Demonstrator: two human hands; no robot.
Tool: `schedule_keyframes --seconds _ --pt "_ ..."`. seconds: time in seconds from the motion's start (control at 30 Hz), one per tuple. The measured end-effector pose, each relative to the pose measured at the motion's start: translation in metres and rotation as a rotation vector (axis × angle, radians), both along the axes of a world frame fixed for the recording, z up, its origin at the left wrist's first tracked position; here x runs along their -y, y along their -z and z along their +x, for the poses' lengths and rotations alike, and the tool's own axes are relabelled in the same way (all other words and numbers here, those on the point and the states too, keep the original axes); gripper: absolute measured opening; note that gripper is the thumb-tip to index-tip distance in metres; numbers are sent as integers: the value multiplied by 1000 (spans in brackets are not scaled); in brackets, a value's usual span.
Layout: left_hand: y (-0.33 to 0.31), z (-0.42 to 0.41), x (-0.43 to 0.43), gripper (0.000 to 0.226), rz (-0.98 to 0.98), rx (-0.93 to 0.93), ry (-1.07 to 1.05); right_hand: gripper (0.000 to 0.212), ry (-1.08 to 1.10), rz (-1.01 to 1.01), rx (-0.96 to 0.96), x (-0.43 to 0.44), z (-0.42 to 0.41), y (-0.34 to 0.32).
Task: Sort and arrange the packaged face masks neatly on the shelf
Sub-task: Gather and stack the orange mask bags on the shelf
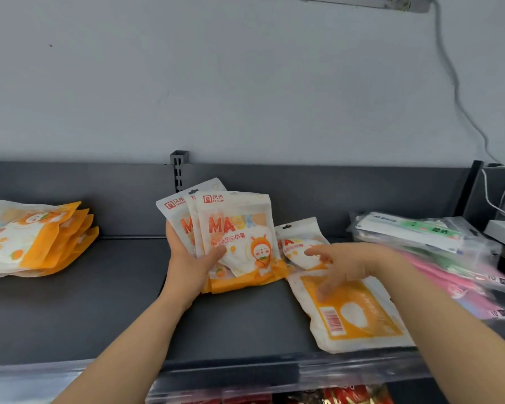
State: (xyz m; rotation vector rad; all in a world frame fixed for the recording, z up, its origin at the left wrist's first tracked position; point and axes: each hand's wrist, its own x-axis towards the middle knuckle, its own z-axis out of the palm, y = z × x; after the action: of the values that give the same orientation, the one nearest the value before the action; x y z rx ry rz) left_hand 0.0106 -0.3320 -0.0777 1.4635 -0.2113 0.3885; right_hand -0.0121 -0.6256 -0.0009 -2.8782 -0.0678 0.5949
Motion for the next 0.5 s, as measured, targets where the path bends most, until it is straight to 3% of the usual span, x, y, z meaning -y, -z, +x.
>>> schedule_keyframes --seconds 0.17,0.5 --pt "-5 -7 2 120 103 71 -104 112 49 71 21 9 -7 13" --pt "-3 -4 -1 89 171 57 -43 78 85 150 21 9 -6 21"
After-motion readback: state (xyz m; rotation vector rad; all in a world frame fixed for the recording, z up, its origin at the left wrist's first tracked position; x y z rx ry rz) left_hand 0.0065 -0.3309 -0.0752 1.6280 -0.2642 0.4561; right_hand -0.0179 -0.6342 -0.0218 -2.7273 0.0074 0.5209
